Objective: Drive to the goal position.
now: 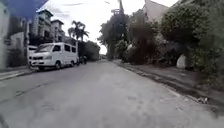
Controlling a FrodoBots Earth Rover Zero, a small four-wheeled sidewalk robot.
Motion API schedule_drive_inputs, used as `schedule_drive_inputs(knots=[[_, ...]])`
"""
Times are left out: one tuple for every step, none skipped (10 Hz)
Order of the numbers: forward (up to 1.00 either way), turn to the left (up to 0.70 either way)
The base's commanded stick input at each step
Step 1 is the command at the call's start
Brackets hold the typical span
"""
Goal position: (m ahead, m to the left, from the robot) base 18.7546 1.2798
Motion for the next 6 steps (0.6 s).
schedule_drive_inputs(knots=[[0.85,0.00],[0.85,0.00],[0.85,0.00],[0.85,0.00],[0.85,0.00],[0.85,0.00]])
